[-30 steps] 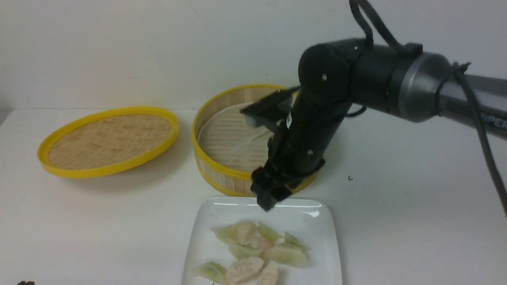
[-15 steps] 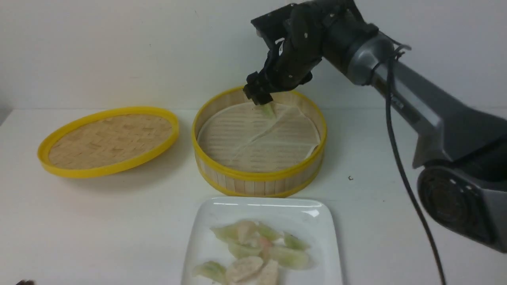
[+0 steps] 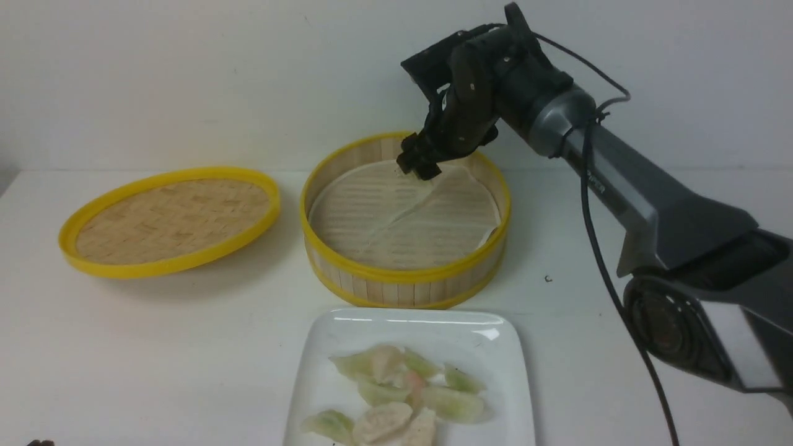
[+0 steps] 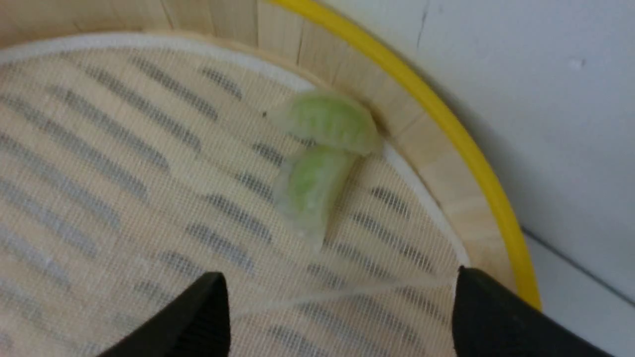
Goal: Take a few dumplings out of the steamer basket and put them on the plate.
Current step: Use the right arm to grab a dumpling from inside the steamer
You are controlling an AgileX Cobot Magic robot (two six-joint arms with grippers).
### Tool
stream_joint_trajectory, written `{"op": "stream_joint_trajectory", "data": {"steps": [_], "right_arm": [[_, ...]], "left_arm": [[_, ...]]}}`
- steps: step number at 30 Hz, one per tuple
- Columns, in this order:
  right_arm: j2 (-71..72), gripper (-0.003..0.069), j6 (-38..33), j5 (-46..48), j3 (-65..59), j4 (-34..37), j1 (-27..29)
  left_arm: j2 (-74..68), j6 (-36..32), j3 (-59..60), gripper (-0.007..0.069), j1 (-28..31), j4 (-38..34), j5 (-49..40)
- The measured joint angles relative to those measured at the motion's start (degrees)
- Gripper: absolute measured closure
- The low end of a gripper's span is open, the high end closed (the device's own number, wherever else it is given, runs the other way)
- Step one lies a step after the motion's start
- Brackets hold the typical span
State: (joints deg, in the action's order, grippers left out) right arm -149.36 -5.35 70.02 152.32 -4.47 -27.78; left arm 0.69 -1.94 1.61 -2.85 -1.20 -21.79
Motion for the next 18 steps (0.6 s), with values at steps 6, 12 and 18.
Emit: {"op": "stream_joint_trajectory", "data": {"steps": [6,12,18], "right_arm": [[5.75,0.0243,1.06,1.93,-1.96,-0.90,0.10],[14.70,0.0608,0.41,1.93,-10.53,0.45,3.46],[10.30,0.0671,-11.44,1.86,-12.15,20.03,10.75]], "left_arm": [[0.00,0.05,0.00,0.0631,0.00,0.00,0.00],[0.00,0.05,0.00,0.0631,0.00,0.00,0.00],[0.00,0.05,0.00,0.0631,0.00,0.00,0.00]]}}
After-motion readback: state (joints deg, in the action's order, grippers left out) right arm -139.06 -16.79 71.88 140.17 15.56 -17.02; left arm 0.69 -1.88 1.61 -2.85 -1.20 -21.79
